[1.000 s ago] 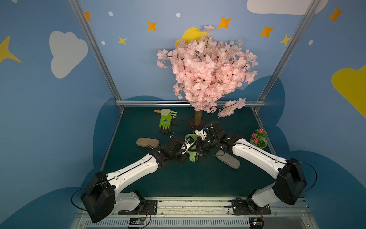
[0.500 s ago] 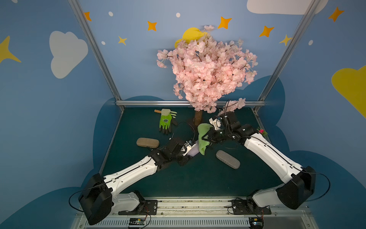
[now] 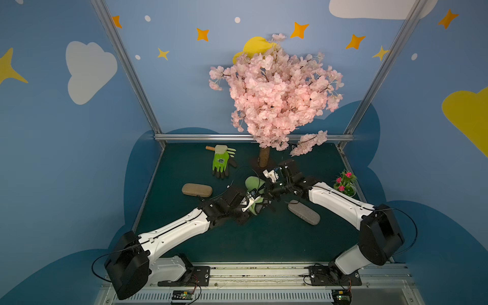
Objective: Wipe the eyeglass case
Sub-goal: Wipe the dirt from the eyeglass case.
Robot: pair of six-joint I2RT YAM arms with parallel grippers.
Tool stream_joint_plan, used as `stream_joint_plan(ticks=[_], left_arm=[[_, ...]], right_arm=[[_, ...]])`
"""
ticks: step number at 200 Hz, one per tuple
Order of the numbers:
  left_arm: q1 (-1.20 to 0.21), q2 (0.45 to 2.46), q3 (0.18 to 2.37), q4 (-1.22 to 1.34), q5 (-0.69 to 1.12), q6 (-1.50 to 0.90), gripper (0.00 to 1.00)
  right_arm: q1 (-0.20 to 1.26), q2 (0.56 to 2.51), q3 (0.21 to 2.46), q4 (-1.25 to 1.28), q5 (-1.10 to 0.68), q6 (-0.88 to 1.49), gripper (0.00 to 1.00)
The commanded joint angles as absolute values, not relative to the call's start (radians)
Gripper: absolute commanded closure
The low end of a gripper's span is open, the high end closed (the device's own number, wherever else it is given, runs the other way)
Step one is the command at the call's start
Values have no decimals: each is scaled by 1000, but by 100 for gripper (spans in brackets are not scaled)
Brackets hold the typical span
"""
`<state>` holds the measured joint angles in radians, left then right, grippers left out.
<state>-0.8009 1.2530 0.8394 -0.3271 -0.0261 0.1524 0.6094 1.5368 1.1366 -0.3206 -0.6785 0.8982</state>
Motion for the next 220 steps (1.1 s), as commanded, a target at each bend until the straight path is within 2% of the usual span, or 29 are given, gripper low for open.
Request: stream_joint_plan(ticks=[1, 22, 44, 61, 82, 104, 125, 146, 164, 195, 220], left_arm=[[-799, 1232, 862, -208, -37, 159, 97], [-798, 1237, 859, -212, -41, 164, 97], [-798, 1245, 873, -219, -49, 167, 97], [-796, 1253, 893, -216, -56, 164, 97], [-793, 1261, 923, -210, -87, 160, 97], [-791, 1248, 950, -204, -110, 140, 97], [-789, 1216, 951, -200, -109, 121, 97], [-786, 1195, 945, -214, -107, 120, 97], [-784, 1195, 941, -228, -99, 120, 97], [-782, 1209, 924, -229, -91, 114, 97], [-781, 1216, 932, -223, -78, 102, 97]], right_arm=[[549, 1465, 1217, -617, -560, 738, 100], [559, 1444, 1293, -716, -496, 674, 100], [622, 1433, 1307, -657, -557, 731, 100], [697, 1455, 1268, -491, -656, 855, 100], [756, 1518, 1166, -171, -795, 1062, 100], [733, 1555, 1060, 1, -854, 1169, 100], [626, 1511, 1029, -187, -802, 1020, 100], [527, 1447, 1138, -579, -600, 760, 100], [509, 1412, 1248, -731, -480, 644, 100], [558, 1386, 1357, -760, -484, 622, 100], [666, 1410, 1335, -610, -587, 752, 100]])
